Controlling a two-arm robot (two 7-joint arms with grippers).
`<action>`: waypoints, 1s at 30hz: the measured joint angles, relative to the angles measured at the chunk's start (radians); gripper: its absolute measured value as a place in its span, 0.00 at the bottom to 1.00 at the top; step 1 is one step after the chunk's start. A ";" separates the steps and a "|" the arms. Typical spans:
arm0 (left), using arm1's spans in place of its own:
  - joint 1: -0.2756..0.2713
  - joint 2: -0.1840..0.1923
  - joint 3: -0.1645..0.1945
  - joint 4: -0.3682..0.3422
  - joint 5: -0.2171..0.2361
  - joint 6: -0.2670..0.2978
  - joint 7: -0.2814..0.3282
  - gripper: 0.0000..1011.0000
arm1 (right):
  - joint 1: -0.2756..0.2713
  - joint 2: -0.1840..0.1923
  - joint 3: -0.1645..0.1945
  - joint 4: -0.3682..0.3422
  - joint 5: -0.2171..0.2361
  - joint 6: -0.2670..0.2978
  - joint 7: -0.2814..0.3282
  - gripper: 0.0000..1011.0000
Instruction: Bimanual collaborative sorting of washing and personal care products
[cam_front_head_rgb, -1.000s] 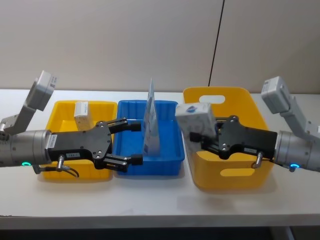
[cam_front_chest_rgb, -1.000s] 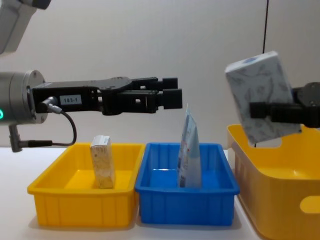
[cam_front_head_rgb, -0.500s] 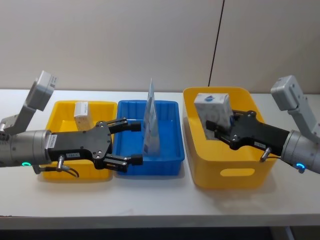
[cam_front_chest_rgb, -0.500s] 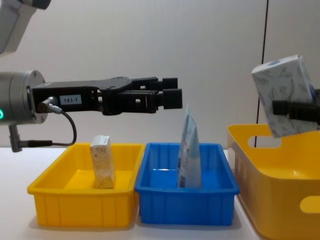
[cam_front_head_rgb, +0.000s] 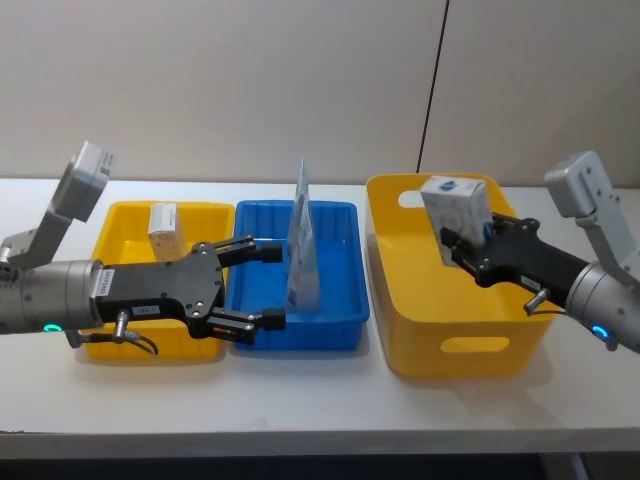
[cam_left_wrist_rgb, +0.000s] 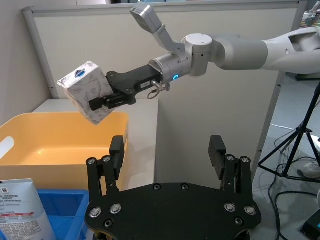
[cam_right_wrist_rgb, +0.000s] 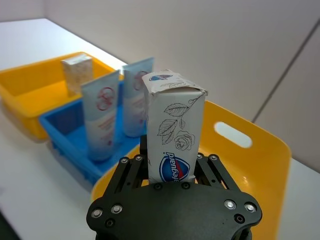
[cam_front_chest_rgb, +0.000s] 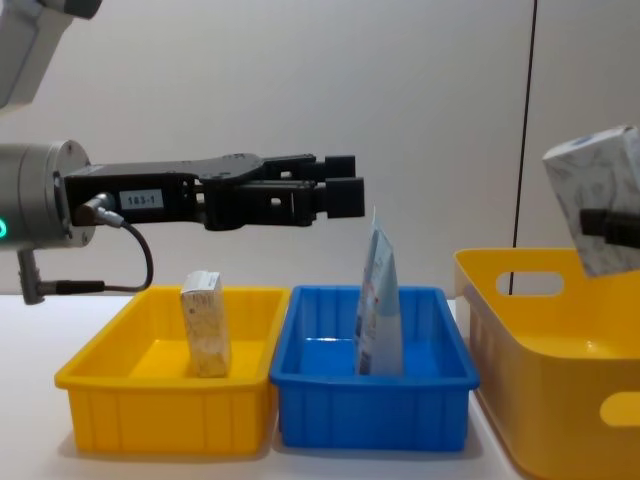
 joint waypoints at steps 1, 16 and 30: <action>0.000 0.000 0.000 0.000 0.000 0.000 0.000 0.99 | -0.001 -0.001 0.001 -0.001 -0.004 0.004 -0.011 0.35; 0.000 0.000 0.000 0.000 0.000 0.000 0.000 0.99 | -0.029 -0.051 0.024 -0.017 -0.096 0.115 -0.244 0.35; 0.000 0.000 0.000 0.000 0.000 0.000 0.000 0.99 | -0.019 -0.144 0.017 0.019 -0.187 0.250 -0.461 0.35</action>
